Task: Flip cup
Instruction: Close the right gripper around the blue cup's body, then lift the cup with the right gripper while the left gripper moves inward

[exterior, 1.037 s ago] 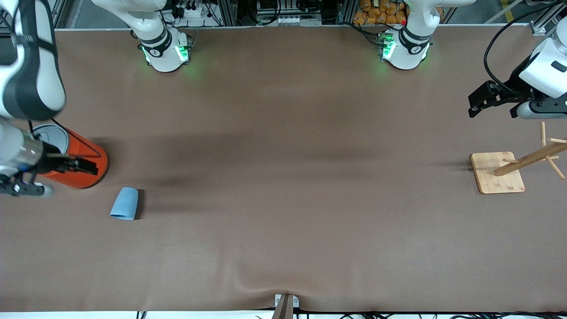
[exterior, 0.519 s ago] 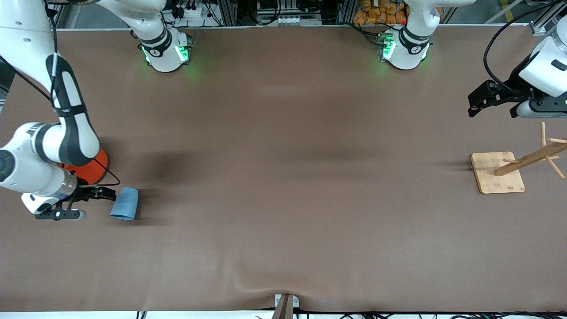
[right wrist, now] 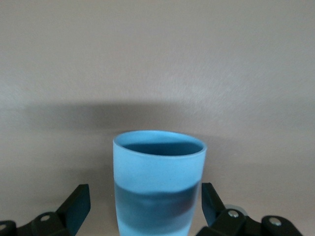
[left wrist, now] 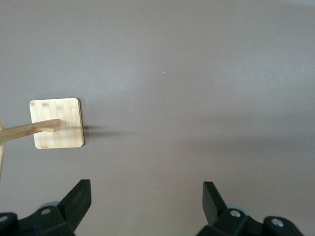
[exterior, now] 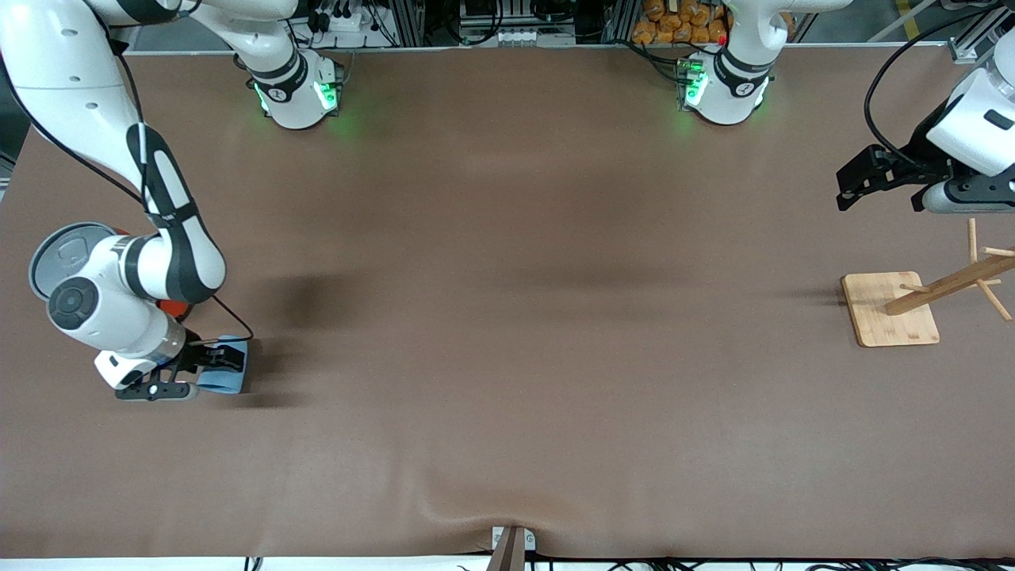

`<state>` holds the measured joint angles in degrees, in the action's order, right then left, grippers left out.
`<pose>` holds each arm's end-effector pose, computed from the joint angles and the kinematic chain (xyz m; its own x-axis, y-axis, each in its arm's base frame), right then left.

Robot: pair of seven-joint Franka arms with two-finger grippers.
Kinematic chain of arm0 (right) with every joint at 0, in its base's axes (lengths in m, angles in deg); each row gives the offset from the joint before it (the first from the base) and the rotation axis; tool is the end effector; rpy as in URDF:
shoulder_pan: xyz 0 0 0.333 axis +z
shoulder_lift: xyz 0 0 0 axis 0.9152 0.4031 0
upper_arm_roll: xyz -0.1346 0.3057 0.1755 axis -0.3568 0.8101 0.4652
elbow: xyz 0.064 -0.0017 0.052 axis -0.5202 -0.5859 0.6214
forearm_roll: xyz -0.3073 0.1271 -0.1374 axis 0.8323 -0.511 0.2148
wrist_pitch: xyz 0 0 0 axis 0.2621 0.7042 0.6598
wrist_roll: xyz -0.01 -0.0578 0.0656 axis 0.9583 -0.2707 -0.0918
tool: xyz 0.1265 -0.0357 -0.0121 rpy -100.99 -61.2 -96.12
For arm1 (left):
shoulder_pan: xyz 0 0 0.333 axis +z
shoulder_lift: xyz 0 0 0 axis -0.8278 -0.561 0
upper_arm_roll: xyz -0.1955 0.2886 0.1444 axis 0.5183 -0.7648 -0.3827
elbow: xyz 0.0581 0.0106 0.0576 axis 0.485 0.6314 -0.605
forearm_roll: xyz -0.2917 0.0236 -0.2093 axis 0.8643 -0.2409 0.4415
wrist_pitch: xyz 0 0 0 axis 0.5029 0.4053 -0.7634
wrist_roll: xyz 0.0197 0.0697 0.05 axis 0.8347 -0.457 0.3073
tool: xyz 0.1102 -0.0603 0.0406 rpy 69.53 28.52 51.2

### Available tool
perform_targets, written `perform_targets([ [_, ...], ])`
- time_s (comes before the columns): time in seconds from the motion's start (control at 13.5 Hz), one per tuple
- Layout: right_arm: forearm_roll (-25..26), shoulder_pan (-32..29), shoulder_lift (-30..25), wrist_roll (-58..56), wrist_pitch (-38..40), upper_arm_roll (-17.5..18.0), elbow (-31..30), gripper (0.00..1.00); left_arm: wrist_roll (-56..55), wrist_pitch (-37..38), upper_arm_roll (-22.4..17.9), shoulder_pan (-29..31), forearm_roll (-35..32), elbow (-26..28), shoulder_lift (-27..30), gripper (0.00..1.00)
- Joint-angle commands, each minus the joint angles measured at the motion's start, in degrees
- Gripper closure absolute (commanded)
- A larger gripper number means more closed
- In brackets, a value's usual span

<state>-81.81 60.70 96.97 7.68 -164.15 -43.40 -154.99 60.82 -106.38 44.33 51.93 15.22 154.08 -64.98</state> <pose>0.6736 -0.0530 0.2677 0.9983 0.0181 0.0562 0.0183 -0.9998 -0.0038 0.5044 -0.0644 0.6732 0.9987 -0.0250 0.0451 -0.0245 -0.9997 -0.0098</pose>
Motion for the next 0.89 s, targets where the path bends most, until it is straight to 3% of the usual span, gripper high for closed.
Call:
perform_targets([
  [0.0,-0.82,-0.53,1.68,-0.07,-0.64,0.05,-0.01,0.00,1.03,0.79,0.18,0.69,0.76,-0.44,-0.33,0.00],
  [0.3,-0.82,-0.44,2.30,-0.25,-2.04,0.05,0.78,0.00,0.85,1.75,0.27,0.69,0.76,-0.44,0.46,0.00],
  [0.37,-0.82,-0.36,2.30,-0.25,-2.13,0.05,0.78,0.14,1.11,2.97,0.18,0.69,0.76,-0.53,0.64,0.00],
  [0.44,-0.82,-0.27,2.22,-0.25,-2.22,0.05,0.87,0.21,1.12,3.33,0.18,0.69,0.76,-0.53,1.51,0.00],
  [0.81,-0.55,0.78,1.52,-1.30,-1.69,0.22,1.05,0.23,1.03,3.87,0.44,0.08,1.55,-0.53,0.91,0.00],
])
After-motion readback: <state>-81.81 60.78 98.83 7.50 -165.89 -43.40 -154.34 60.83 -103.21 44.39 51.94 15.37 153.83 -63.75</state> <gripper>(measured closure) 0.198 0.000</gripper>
